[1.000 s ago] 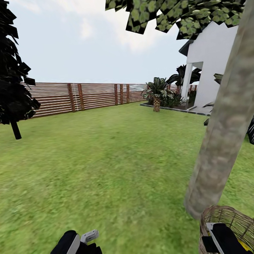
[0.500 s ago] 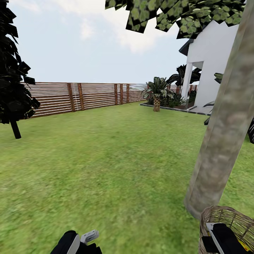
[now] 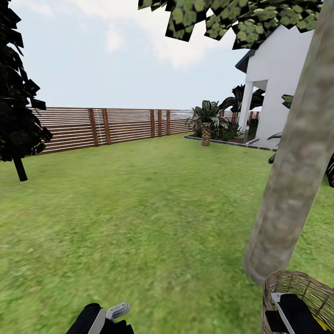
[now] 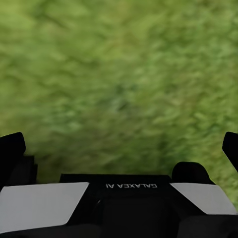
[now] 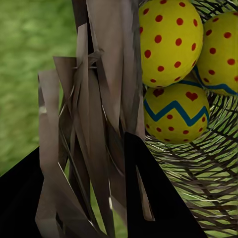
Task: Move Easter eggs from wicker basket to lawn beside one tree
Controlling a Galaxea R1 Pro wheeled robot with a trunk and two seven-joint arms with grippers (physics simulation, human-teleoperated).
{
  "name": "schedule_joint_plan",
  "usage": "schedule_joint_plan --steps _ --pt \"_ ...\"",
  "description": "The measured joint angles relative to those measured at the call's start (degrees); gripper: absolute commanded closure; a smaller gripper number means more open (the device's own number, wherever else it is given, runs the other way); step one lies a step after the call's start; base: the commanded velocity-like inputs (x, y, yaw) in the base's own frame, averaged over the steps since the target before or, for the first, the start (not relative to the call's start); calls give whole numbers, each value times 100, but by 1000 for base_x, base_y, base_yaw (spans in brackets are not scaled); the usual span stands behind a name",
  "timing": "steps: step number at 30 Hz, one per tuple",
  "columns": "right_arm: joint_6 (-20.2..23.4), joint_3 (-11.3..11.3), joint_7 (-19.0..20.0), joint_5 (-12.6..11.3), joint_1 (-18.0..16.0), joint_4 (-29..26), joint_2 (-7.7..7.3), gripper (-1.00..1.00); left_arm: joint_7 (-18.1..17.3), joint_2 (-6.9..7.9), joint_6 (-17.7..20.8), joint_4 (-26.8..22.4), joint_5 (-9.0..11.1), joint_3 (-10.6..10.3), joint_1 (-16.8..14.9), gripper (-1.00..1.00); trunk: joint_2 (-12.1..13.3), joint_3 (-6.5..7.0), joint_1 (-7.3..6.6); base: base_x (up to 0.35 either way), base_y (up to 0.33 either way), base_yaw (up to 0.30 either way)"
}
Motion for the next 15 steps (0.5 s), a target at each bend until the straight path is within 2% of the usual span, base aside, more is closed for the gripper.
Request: schedule_joint_plan --steps 15 --pt "0 0 0 4 1 9 0 100 0 -9 0 0 -9 1 0 -100 -602 -269 330 0 0 0"
